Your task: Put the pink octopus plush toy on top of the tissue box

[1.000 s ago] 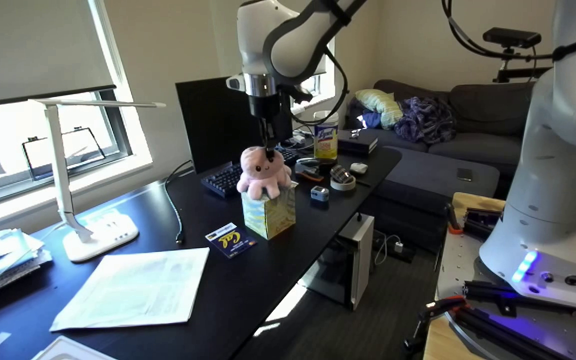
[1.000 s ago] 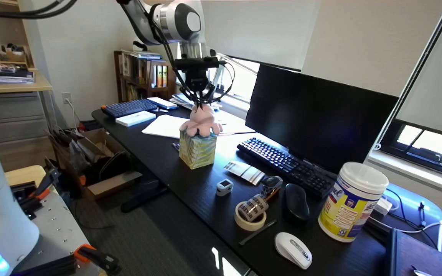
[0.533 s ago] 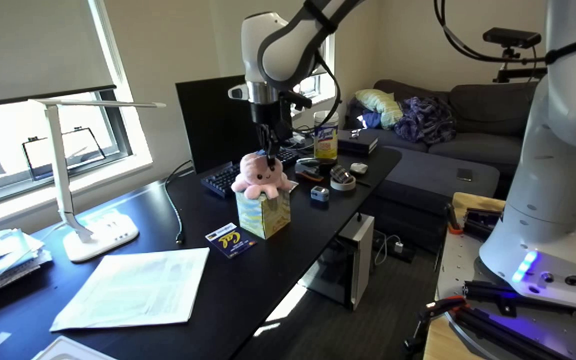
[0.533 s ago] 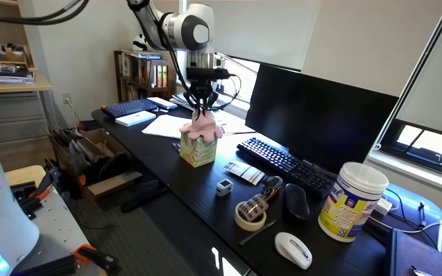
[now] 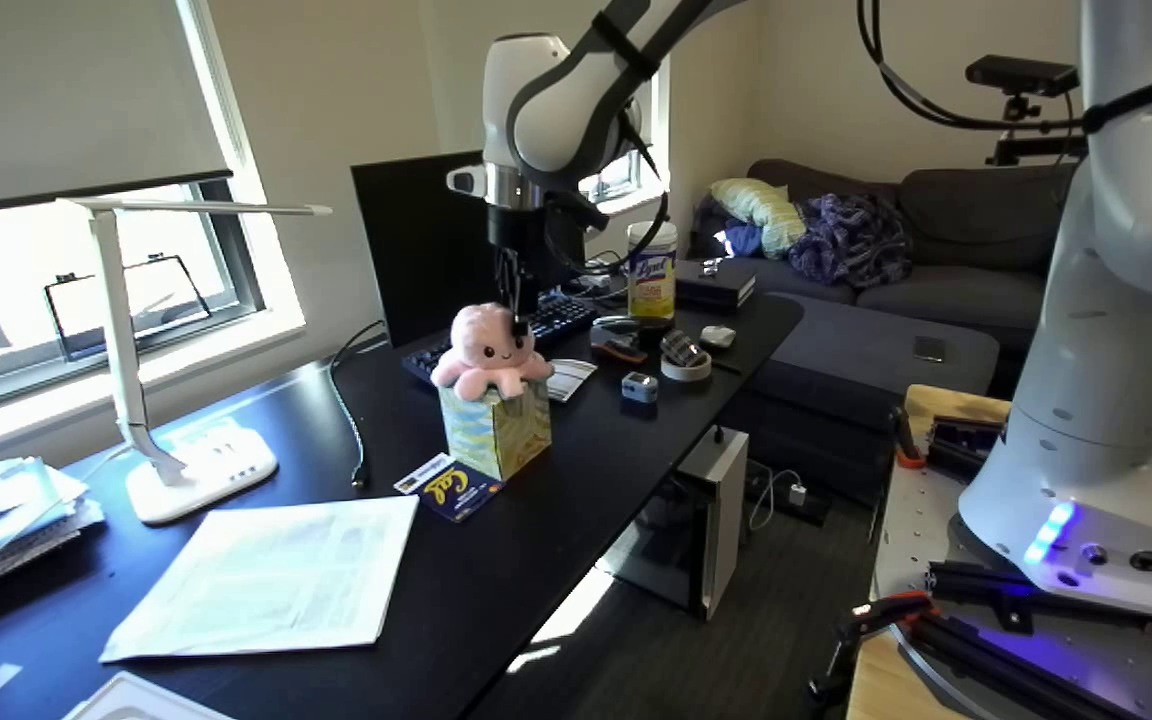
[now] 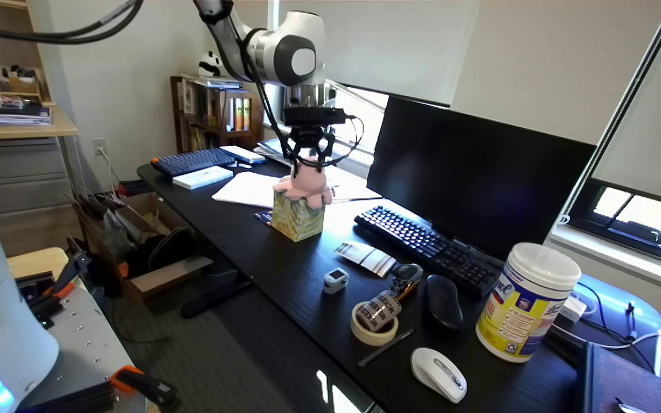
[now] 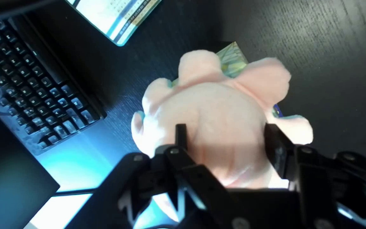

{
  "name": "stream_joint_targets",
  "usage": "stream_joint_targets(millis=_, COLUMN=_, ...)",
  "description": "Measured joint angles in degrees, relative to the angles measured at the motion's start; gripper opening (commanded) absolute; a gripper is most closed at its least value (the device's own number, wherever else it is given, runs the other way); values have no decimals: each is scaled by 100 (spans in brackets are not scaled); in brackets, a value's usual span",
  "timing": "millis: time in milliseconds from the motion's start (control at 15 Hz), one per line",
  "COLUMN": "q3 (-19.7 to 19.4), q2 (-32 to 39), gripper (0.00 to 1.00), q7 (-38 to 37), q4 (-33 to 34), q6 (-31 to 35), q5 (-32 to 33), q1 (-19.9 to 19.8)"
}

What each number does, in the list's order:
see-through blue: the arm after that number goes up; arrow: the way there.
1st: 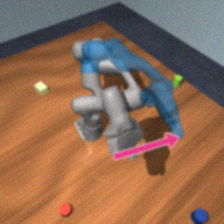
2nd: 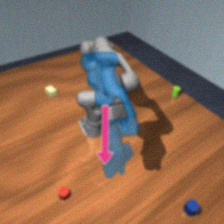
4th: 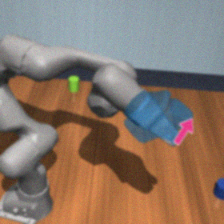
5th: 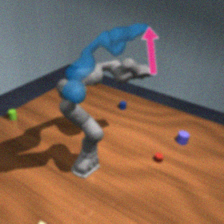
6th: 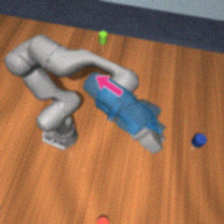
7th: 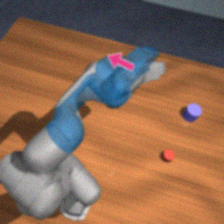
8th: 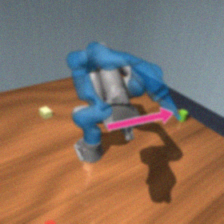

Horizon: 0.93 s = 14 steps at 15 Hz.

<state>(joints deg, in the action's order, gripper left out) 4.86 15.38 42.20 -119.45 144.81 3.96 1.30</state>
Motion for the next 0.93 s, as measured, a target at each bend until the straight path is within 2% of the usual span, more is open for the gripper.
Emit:
stream_joint_targets(millis=133, q3=44, q2=-100, gripper=100, q7=8, q4=-20, q6=159, q5=-290, q1=-76)
stream_joint_targets(millis=333, q3=149, q2=-460, gripper=100, q7=12, q4=-115, q6=407, q5=-863, q1=-171)
stream_joint_targets(millis=533, q3=126, q2=-1057, gripper=100, q7=-240, q4=-297, q6=478, q5=-978, q1=-170)
stream_joint_targets(millis=667, q3=25, q2=-1583, gripper=100, q7=-861, q4=-508, q6=486, q5=-775, q1=-165)
stream_joint_targets(millis=933, q3=-171, q2=-2736, gripper=100, q7=-2602, q4=-1147, q6=346, q5=517, q1=-266)
